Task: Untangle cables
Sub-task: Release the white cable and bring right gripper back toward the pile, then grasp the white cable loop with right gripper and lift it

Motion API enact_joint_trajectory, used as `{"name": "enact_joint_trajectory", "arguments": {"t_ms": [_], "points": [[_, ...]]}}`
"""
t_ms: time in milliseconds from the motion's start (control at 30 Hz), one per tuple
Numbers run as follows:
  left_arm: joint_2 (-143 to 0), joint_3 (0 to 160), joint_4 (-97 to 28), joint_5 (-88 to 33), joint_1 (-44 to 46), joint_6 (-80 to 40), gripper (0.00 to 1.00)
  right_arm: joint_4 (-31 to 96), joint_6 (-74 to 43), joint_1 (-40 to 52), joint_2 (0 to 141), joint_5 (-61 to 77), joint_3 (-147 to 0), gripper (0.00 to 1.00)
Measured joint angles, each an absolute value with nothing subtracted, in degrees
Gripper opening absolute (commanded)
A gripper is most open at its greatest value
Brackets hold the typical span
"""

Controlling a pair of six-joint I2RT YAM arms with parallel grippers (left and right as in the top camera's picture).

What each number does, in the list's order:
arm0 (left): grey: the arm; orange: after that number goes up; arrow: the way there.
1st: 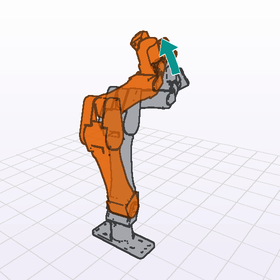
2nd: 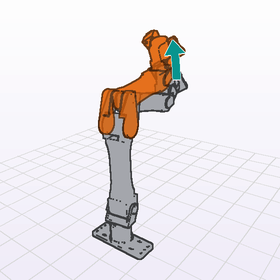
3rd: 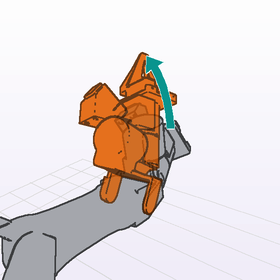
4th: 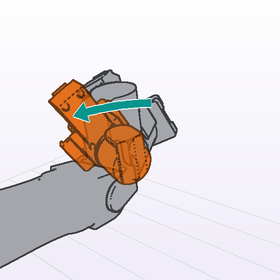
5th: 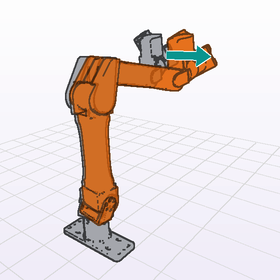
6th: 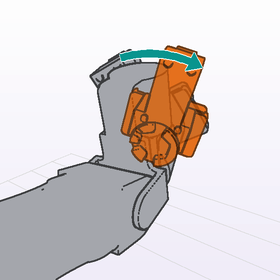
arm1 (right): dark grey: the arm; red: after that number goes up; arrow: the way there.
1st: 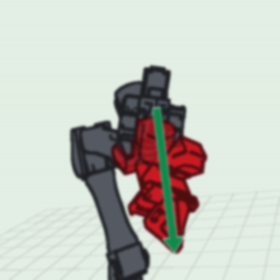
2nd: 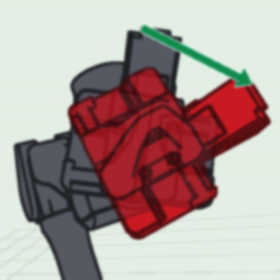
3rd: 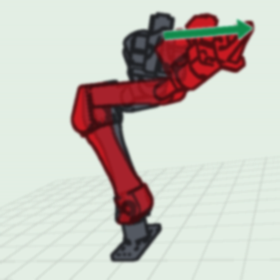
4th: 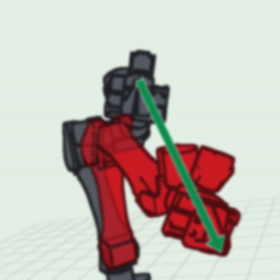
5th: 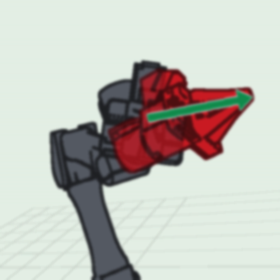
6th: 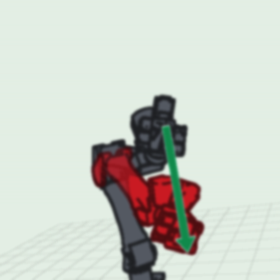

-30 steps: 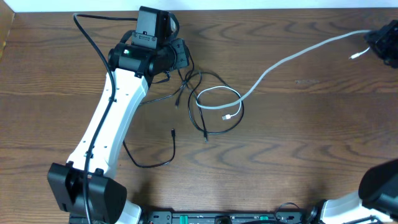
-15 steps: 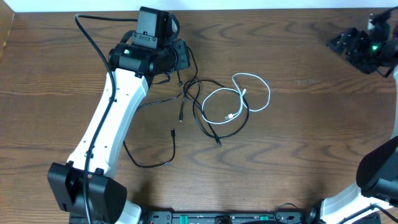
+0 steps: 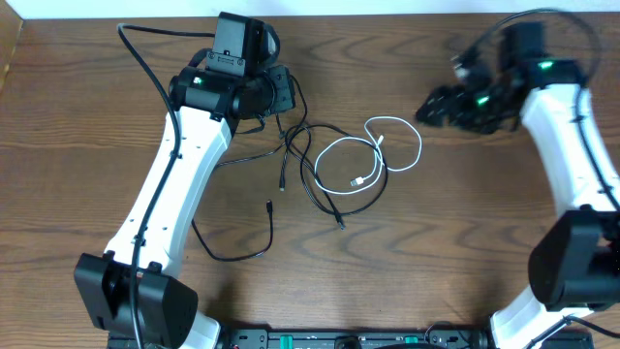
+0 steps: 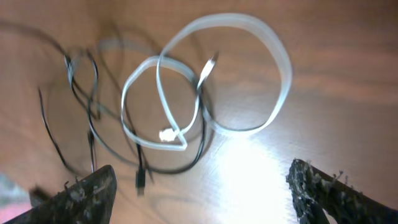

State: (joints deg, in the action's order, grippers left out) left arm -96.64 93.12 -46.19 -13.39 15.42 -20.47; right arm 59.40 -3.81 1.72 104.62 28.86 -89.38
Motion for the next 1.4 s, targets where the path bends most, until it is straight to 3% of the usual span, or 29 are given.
{"name": "enact_joint_trajectory", "arguments": {"t_ms": [167, 200, 433, 800, 833, 867, 900, 1233, 1400], "points": [[-96.64, 93.12, -46.74, -13.39, 15.42, -20.47, 0.07, 49.69, -5.45, 7.62, 104.64, 28.67, -79.99, 0.39], [-96.64, 93.12, -46.83, -13.39, 15.42, -20.47, 0.07, 47.66, -6.46, 8.38, 104.64, 28.67, -78.67, 0.36], [-96.64, 93.12, -46.94, -13.39, 15.42, -20.47, 0.08, 35.62, -10.39, 13.17, 104.64, 27.88, -71.31, 0.3], [-96.64, 93.12, -46.94, -13.39, 15.42, -20.47, 0.07, 29.71, -12.62, 15.99, 110.8, 27.18, -70.04, 0.27], [-96.64, 93.12, -46.94, -13.39, 15.42, -20.47, 0.07, 29.04, -12.64, 16.71, 111.31, 27.16, -69.87, 0.24], [-96.64, 93.12, -46.94, -13.39, 15.42, -20.47, 0.07, 28.4, -12.64, 17.45, 111.55, 27.16, -69.69, 0.08], [-96.64, 93.12, -46.94, -13.37, 15.42, -20.47, 0.07, 28.14, -12.86, 17.85, 111.57, 27.16, -69.67, 0.01], [-96.64, 93.12, -46.94, -13.19, 15.42, -19.2, 0.08, 24.75, -16.4, 19.11, 111.07, 27.33, -69.67, 0.01], [-96.64, 93.12, -46.87, -13.15, 15.42, -19.0, 0.08, 24.43, -19.46, 18.04, 104.38, 30.76, -70.28, 0.01]]}}
